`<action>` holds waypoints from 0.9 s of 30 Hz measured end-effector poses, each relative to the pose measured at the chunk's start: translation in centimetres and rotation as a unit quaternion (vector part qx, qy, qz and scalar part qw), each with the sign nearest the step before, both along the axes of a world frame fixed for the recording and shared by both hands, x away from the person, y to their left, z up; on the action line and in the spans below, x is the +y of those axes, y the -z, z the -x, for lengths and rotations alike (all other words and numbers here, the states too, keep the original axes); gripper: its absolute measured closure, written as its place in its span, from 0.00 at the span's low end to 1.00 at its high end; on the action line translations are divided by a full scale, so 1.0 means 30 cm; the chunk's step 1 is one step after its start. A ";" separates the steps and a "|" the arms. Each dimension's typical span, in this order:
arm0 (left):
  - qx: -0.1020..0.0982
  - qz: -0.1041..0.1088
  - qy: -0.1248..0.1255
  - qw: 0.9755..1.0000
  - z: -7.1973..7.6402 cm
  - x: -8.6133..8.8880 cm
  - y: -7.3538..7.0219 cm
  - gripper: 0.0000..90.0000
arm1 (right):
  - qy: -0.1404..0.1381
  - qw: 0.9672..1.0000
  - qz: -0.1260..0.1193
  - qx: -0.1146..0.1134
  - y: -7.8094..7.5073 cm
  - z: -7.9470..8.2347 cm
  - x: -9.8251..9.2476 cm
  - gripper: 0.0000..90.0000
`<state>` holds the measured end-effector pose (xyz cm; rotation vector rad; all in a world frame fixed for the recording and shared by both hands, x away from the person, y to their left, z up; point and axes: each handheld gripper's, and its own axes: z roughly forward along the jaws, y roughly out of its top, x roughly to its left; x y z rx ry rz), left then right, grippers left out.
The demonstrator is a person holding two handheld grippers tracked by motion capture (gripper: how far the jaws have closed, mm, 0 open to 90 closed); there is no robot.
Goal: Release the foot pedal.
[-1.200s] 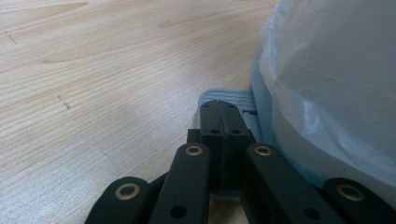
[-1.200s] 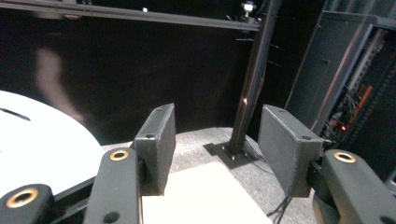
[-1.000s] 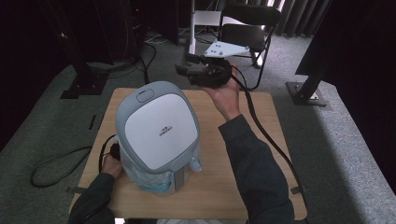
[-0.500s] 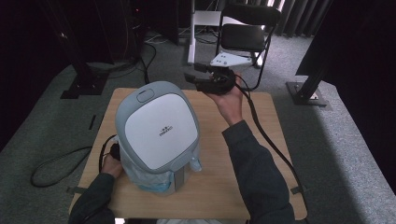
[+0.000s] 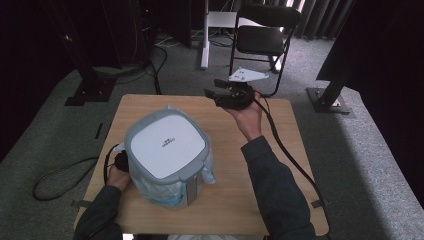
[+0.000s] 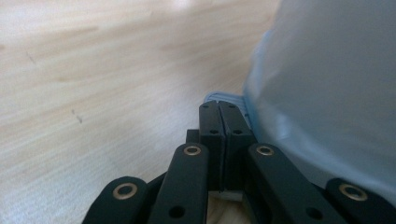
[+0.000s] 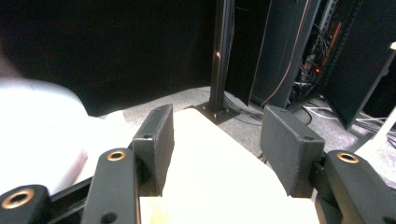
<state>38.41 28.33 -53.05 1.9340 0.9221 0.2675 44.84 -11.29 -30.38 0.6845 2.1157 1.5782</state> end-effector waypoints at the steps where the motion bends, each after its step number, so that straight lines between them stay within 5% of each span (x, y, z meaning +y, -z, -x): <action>1: -0.004 0.004 -0.002 1.000 0.002 0.006 -0.003 0.90 | 0.002 1.000 0.001 0.002 0.006 0.000 -0.002 0.49; 16: -0.021 0.023 -0.031 0.999 0.016 0.037 -0.016 0.74 | 0.021 0.999 0.016 0.025 0.116 -0.017 -0.060 0.49; 27: -0.027 0.030 -0.045 0.998 0.019 0.053 -0.014 0.71 | 0.047 0.997 0.026 0.063 0.258 -0.041 -0.141 0.49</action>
